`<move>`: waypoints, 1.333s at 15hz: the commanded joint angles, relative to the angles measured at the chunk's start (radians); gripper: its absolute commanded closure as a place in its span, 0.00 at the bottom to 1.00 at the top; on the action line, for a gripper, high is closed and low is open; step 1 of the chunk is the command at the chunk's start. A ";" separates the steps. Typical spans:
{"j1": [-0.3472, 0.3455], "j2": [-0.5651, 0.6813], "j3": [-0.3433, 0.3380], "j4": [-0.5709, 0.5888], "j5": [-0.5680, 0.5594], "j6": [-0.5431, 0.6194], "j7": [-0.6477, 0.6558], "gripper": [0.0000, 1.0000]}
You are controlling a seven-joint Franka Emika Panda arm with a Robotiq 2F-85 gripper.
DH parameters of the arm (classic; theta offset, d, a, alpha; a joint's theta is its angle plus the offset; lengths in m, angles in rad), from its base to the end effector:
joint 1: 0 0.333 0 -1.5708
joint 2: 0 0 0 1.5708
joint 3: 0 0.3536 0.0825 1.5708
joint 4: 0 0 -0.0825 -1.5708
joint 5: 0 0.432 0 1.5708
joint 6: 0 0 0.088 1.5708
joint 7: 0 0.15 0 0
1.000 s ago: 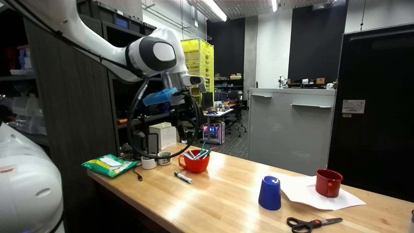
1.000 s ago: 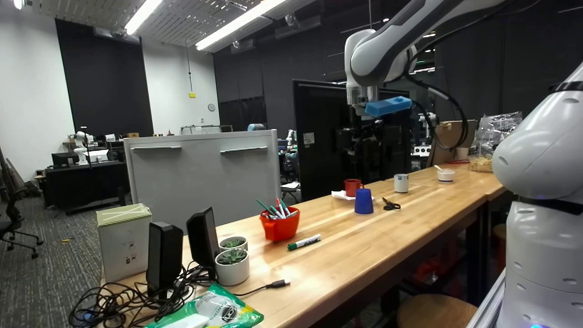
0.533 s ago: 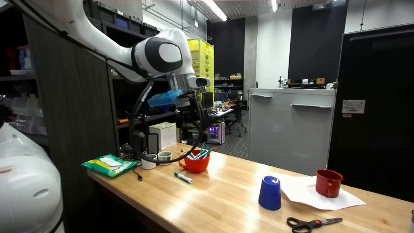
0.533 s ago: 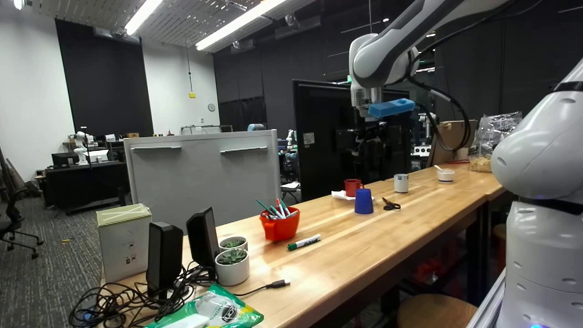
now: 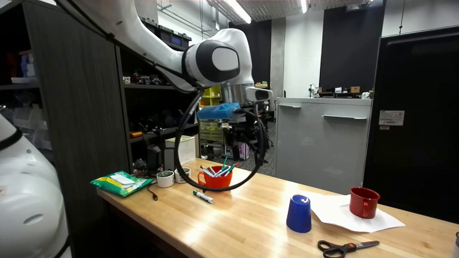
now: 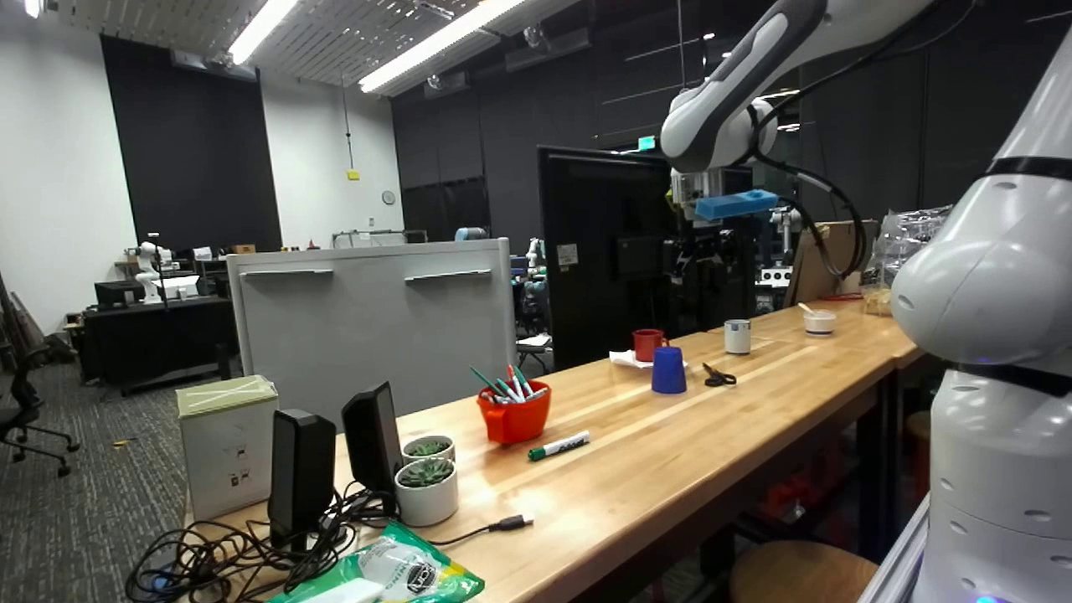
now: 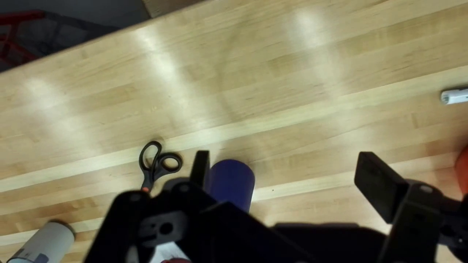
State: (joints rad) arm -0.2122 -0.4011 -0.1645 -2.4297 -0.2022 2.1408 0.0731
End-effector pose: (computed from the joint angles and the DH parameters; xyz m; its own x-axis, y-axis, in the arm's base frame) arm 0.4288 -0.1871 0.4326 0.9387 -0.3260 0.1123 -0.3377 -0.9349 0.1088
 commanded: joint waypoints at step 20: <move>-0.090 0.516 -0.136 0.431 0.119 0.107 -0.222 0.00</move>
State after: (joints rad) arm -0.2954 0.1134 -0.3067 -2.0038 -0.0828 2.2522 -0.1483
